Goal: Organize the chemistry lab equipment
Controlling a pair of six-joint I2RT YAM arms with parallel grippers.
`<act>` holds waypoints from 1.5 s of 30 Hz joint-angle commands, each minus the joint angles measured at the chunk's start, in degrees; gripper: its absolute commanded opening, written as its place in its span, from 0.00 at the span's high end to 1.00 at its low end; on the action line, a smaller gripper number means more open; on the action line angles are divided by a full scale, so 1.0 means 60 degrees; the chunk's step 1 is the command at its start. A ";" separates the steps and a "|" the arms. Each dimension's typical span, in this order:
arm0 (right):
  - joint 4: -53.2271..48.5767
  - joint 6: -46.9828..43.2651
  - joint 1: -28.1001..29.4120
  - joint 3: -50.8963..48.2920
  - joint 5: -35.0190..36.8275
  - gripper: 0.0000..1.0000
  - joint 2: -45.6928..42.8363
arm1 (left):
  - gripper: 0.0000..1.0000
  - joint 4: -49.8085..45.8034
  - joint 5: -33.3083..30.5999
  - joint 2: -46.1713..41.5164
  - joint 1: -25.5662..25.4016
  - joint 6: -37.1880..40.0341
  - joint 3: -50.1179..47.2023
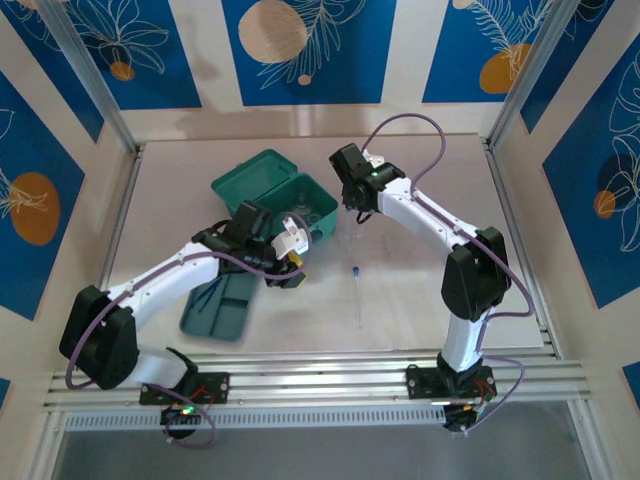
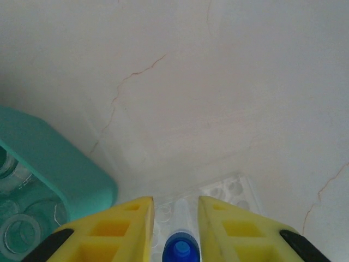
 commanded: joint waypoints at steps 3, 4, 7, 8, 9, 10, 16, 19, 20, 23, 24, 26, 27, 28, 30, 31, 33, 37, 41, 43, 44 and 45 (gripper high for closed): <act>-0.0201 -0.0091 0.0135 0.0158 0.0403 0.65 -0.0728 | 0.54 0.0049 0.0039 -0.0148 -0.0073 0.0133 -0.0144; -0.0222 -0.0115 0.0151 0.0126 0.0421 0.62 -0.0889 | 0.54 0.0058 0.0042 -0.0126 -0.0065 0.0121 -0.0144; -0.0328 -0.0170 0.0223 0.0071 0.0503 0.56 -0.1311 | 0.53 0.0071 0.0071 -0.0102 -0.0073 0.0090 -0.0144; -0.0378 -0.0174 0.0264 0.0045 0.0551 0.55 -0.1442 | 0.53 0.0070 0.0070 -0.0082 -0.0073 0.0110 -0.0142; -0.0426 -0.0182 0.0323 -0.0014 0.0601 0.55 -0.1577 | 0.53 0.0053 0.0075 -0.0077 -0.0069 0.0089 -0.0130; -0.0451 -0.0188 0.0417 -0.0108 0.0653 0.55 -0.1778 | 0.53 0.0059 0.0070 -0.0070 -0.0073 0.0092 -0.0136; -0.0580 -0.0360 0.1017 -0.1047 0.0070 0.54 -0.2656 | 0.53 0.0054 0.0034 -0.0047 -0.0073 0.0075 -0.0116; -0.0695 -0.0082 0.1352 -0.1774 -0.0104 0.54 -0.2988 | 0.53 0.0063 0.0058 0.0027 -0.0073 0.0070 -0.0105; -0.0660 0.0036 0.1453 -0.2083 -0.0202 0.54 -0.3117 | 0.53 0.0061 0.0049 0.0058 -0.0070 0.0060 -0.0103; -0.0353 0.0317 0.1730 -0.3174 -0.0693 0.54 -0.3449 | 0.52 0.0035 0.0037 0.0130 -0.0085 0.0070 -0.0089; -0.0291 0.0391 0.1845 -0.3454 -0.0809 0.54 -0.3489 | 0.49 0.0041 0.0048 0.0162 -0.0075 0.0062 -0.0087; -0.0286 0.0583 0.1990 -0.3967 -0.0937 0.54 -0.3478 | 0.45 0.0010 0.0105 0.0265 -0.0075 0.0076 -0.0106; -0.0276 0.0695 0.2060 -0.4194 -0.0987 0.54 -0.3458 | 0.44 -0.0044 0.0174 0.0361 -0.0087 0.0093 -0.0076; -0.0257 0.0799 0.2109 -0.4400 -0.1028 0.54 -0.3422 | 0.43 -0.0124 0.0260 0.0465 -0.0104 0.0135 -0.0019; -0.0117 0.0987 0.2219 -0.4801 -0.1205 0.54 -0.3353 | 0.43 -0.0406 0.0479 0.0788 -0.0147 0.0223 0.0160; -0.0035 0.1028 0.2270 -0.4951 -0.1305 0.54 -0.3294 | 0.43 -0.0537 0.0547 0.0929 -0.0185 0.0274 0.0218; 0.0134 0.1135 0.2340 -0.5208 -0.1467 0.54 -0.3108 | 0.43 -0.0776 0.0651 0.1187 -0.0281 0.0407 0.0378; 0.0524 0.1051 0.2362 -0.5413 -0.1817 0.55 -0.2547 | 0.42 -0.1110 0.0762 0.1430 -0.0580 0.0650 0.0510; 0.0778 0.0969 0.2361 -0.5283 -0.1992 0.57 -0.1839 | 0.42 -0.1118 0.0557 0.1449 -0.0822 0.0711 0.0512; 0.0901 0.0967 0.2309 -0.5241 -0.2040 0.59 -0.1552 | 0.42 -0.1110 0.0472 0.1449 -0.0886 0.0733 0.0504; 0.0968 0.0953 0.2280 -0.5237 -0.2100 0.59 -0.1439 | 0.42 -0.1122 0.0413 0.1449 -0.0913 0.0747 0.0500; 0.1035 0.0931 0.2250 -0.5237 -0.2131 0.59 -0.1346 | 0.42 -0.1097 0.0346 0.1435 -0.0937 0.0748 0.0493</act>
